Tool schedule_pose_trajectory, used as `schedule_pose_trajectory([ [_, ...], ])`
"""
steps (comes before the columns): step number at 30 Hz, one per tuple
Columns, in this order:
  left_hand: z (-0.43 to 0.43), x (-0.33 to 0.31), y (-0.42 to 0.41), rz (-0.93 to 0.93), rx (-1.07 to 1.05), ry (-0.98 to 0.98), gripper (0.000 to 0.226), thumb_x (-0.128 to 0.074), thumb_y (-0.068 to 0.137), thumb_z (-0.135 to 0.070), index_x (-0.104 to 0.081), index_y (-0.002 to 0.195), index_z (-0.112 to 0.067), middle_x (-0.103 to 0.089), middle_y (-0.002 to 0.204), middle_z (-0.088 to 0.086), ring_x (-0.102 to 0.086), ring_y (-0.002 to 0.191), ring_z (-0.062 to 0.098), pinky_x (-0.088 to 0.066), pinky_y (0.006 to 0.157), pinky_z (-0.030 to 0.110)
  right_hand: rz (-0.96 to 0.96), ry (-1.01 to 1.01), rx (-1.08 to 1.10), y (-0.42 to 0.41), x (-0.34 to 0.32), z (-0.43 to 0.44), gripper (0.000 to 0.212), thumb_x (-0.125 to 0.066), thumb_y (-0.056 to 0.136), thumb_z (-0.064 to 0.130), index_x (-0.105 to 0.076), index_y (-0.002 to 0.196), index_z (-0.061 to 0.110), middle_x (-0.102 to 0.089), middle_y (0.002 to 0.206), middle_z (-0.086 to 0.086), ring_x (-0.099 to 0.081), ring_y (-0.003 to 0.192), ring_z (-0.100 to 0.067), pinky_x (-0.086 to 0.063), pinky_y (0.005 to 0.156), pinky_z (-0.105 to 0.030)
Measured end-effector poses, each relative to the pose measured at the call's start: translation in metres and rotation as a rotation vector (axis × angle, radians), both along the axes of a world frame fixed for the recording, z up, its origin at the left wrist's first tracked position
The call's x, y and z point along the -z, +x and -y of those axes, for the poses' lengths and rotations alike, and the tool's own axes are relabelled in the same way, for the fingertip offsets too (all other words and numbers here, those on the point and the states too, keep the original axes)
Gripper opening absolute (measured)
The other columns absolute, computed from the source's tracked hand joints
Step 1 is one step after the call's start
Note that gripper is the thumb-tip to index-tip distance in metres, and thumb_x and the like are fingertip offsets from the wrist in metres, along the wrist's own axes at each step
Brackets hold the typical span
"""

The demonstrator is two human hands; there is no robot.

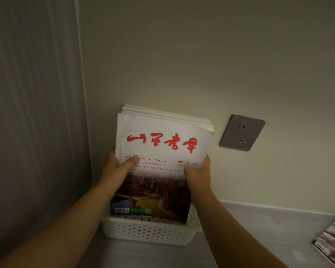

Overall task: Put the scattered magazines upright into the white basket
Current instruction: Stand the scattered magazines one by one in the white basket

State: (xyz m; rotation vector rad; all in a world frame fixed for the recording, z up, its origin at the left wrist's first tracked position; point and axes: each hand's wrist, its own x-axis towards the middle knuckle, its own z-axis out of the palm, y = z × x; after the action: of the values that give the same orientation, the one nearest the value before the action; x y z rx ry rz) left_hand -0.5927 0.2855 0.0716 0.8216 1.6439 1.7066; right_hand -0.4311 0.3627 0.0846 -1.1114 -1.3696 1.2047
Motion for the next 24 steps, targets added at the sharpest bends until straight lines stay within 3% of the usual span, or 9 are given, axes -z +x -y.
schedule_pose_trajectory([
  [2, -0.004, -0.002, 0.006, -0.041, -0.050, -0.010, 0.047, -0.057, 0.083, -0.022, -0.038, 0.125, -0.019, -0.053, 0.126, 0.008, -0.052, 0.109, 0.024, -0.042, 0.072, 0.028, 0.036, 0.014, -0.041, 0.007, 0.002, 0.000, 0.049, -0.050, 0.079, -0.008, -0.039, 0.120, 0.016, -0.052, 0.099, 0.003, -0.053, 0.078, -0.004, -0.050, 0.048, -0.011],
  [7, -0.003, -0.005, 0.010, -0.116, -0.039, -0.048, 0.050, -0.055, 0.085, -0.021, -0.034, 0.130, -0.015, -0.050, 0.132, 0.011, -0.046, 0.122, 0.031, -0.041, 0.095, 0.044, 0.082, -0.088, -0.118, 0.016, -0.002, -0.006, 0.047, -0.048, 0.082, -0.005, -0.040, 0.127, 0.008, -0.054, 0.125, -0.013, -0.055, 0.108, -0.026, -0.049, 0.084, -0.035],
  [12, 0.013, 0.004, 0.021, -0.224, -0.168, -0.104, 0.056, -0.058, 0.083, -0.017, -0.032, 0.132, -0.009, -0.044, 0.136, 0.018, -0.044, 0.123, 0.035, -0.038, 0.103, 0.050, 0.199, -0.113, -0.042, 0.052, 0.016, 0.016, 0.064, -0.054, 0.084, 0.005, -0.021, 0.139, 0.013, -0.036, 0.140, -0.008, -0.041, 0.123, -0.022, -0.039, 0.100, -0.037],
  [15, 0.034, 0.021, 0.055, -0.452, -0.322, -0.119, 0.047, -0.058, 0.081, -0.007, -0.041, 0.125, -0.003, -0.044, 0.132, 0.023, -0.041, 0.122, 0.039, -0.035, 0.105, 0.050, 0.296, -0.098, 0.081, 0.099, 0.037, 0.030, 0.055, -0.051, 0.085, 0.001, -0.031, 0.135, 0.012, -0.040, 0.139, -0.011, -0.041, 0.124, -0.024, -0.038, 0.100, -0.037],
  [18, 0.056, 0.033, 0.094, -0.559, -0.308, -0.049, 0.039, -0.056, 0.077, 0.009, -0.051, 0.115, 0.003, -0.046, 0.128, 0.028, -0.041, 0.121, 0.041, -0.032, 0.104, 0.049, 0.361, -0.089, 0.155, 0.149, 0.050, 0.045, 0.040, -0.049, 0.085, -0.001, -0.046, 0.124, 0.009, -0.052, 0.128, -0.012, -0.047, 0.114, -0.021, -0.039, 0.091, -0.029],
  [22, 0.076, 0.045, 0.161, -0.487, -0.035, -0.084, 0.017, -0.054, 0.081, 0.004, -0.062, 0.091, -0.007, -0.063, 0.103, 0.019, -0.055, 0.098, 0.033, -0.042, 0.083, 0.032, 0.547, -0.093, 0.191, 0.231, 0.057, 0.056, 0.030, -0.049, 0.084, -0.002, -0.057, 0.113, 0.003, -0.060, 0.120, -0.015, -0.053, 0.111, -0.025, -0.033, 0.081, -0.017],
  [24, 0.076, 0.046, 0.201, -0.424, 0.131, -0.141, 0.014, -0.055, 0.083, 0.000, -0.061, 0.080, -0.013, -0.066, 0.091, 0.015, -0.059, 0.085, 0.017, -0.041, 0.069, 0.007, 0.576, -0.140, 0.245, 0.277, 0.056, 0.057, 0.030, -0.049, 0.086, 0.001, -0.057, 0.114, 0.004, -0.060, 0.119, -0.014, -0.055, 0.107, -0.025, -0.032, 0.077, -0.017],
])
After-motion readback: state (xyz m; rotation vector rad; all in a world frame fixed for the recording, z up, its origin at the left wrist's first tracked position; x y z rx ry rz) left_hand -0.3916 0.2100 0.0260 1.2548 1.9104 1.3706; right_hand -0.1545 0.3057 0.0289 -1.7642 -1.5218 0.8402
